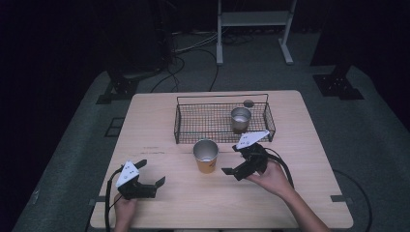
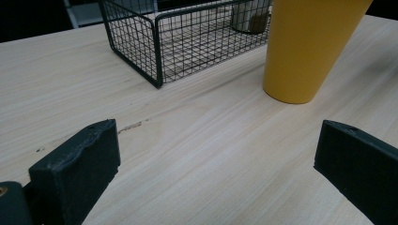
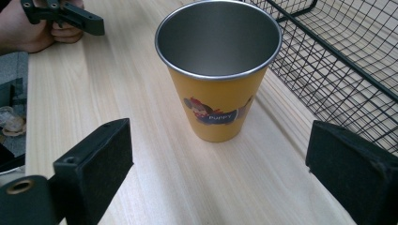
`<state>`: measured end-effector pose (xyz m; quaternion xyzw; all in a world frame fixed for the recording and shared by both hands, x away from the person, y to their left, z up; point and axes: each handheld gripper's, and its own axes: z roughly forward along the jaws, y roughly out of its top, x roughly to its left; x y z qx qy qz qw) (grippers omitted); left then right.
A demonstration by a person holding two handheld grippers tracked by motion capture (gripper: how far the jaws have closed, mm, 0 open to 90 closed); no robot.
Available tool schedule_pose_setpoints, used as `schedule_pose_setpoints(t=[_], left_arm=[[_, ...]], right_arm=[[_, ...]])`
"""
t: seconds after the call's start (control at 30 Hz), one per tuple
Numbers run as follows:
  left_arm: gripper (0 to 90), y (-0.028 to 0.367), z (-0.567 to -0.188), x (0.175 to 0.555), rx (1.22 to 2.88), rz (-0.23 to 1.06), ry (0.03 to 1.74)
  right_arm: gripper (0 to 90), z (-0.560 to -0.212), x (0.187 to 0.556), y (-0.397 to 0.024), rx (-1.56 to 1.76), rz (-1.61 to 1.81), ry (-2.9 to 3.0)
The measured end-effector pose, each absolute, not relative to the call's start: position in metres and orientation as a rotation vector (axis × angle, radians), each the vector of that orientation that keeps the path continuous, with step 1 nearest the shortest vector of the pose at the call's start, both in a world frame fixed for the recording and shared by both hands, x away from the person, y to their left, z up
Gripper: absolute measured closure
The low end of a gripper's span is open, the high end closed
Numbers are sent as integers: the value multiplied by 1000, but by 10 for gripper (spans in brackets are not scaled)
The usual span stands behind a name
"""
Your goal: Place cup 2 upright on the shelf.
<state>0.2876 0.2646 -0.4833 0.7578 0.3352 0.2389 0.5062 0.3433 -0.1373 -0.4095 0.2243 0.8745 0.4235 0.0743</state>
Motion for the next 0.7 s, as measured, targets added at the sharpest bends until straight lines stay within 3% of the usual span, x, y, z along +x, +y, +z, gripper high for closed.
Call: schedule_pose_setpoints(t=[0.7], left_arm=[[0,265,-483,288,1828,576,808]], right_arm=[[26,-427,359,-106,674,1271,2626]])
